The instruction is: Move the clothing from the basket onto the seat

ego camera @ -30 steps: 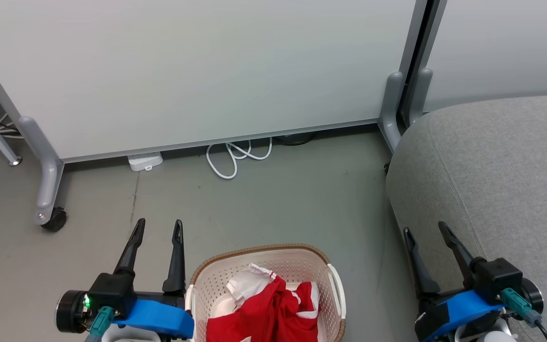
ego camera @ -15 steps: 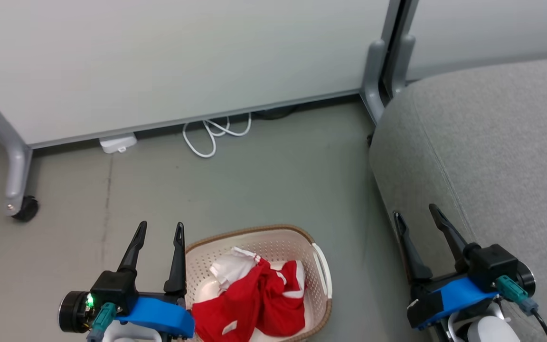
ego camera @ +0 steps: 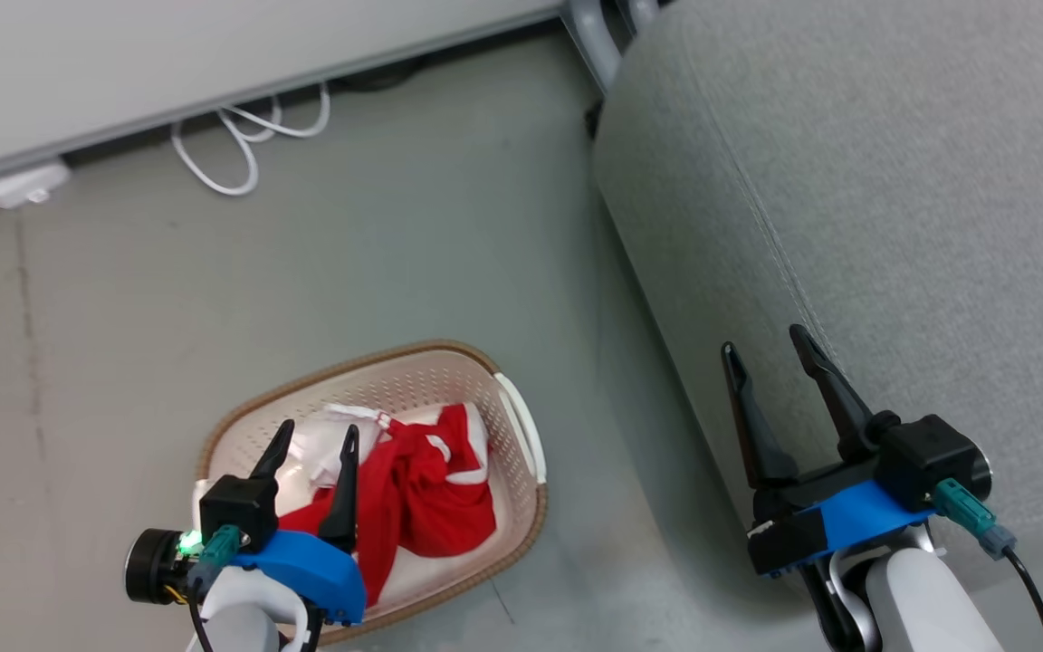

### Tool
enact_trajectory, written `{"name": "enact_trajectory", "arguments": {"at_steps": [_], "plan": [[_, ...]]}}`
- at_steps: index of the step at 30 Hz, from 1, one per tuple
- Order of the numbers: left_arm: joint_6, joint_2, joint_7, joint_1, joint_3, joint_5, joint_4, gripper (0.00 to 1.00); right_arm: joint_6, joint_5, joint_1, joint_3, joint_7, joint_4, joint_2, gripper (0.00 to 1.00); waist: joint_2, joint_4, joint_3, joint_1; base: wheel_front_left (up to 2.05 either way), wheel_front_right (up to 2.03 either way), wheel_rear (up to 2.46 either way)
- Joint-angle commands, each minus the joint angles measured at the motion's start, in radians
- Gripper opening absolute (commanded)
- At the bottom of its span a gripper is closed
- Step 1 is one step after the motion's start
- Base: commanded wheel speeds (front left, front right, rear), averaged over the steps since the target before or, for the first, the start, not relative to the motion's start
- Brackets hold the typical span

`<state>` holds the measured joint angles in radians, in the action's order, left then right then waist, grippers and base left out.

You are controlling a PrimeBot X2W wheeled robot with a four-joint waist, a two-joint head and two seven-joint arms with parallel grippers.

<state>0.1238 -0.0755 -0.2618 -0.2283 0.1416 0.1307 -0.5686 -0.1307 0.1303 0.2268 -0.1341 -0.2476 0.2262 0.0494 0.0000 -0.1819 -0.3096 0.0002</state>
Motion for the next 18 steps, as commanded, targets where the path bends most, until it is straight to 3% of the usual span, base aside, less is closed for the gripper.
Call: {"name": "enact_trajectory", "arguments": {"at_steps": [1,18], "plan": [[0.003,-0.011,-0.005,-0.028,0.000,-0.005,-0.017,1.00,0.000,0.010,0.017,-0.005,-0.006,0.003,0.002,1.00,0.0000,-0.064,-0.068,-0.0002,0.00,0.00,0.00],[-0.004,-0.083,-0.005,-0.251,0.034,-0.018,-0.363,1.00,0.000,0.069,0.088,-0.065,-0.019,-0.038,0.001,1.00,0.0000,-0.163,-0.305,-0.0002,0.00,0.00,0.00]]}}
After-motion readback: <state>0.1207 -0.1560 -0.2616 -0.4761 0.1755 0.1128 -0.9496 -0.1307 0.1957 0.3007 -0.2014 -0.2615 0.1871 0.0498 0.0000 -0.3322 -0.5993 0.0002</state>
